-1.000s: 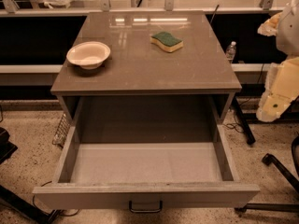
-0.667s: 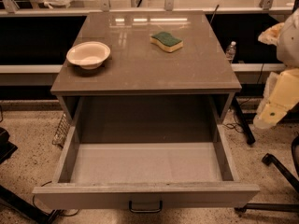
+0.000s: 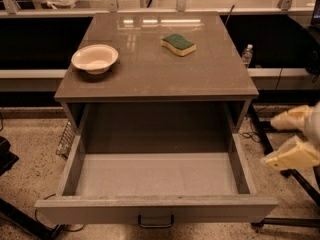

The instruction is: Close top drawer

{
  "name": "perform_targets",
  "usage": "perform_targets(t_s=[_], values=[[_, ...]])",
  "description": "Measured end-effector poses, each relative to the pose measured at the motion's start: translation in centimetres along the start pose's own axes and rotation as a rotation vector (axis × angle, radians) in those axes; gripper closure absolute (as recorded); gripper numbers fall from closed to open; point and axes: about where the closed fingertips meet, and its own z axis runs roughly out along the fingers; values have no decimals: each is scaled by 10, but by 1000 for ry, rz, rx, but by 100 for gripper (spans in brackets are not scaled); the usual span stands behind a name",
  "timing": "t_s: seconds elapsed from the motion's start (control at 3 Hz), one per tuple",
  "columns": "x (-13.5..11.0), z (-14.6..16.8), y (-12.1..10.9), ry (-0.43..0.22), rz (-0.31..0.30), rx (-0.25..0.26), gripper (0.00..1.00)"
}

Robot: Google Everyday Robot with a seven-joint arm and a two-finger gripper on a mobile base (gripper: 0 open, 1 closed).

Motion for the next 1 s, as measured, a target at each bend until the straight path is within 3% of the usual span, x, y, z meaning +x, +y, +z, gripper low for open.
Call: perform_targets(t_s=[0.33,0.67,1.0], values=[[54,39,33,-97,122,-7,62],[109,69,93,-149,224,-47,93],[130,76,135,-163,262,-83,100]])
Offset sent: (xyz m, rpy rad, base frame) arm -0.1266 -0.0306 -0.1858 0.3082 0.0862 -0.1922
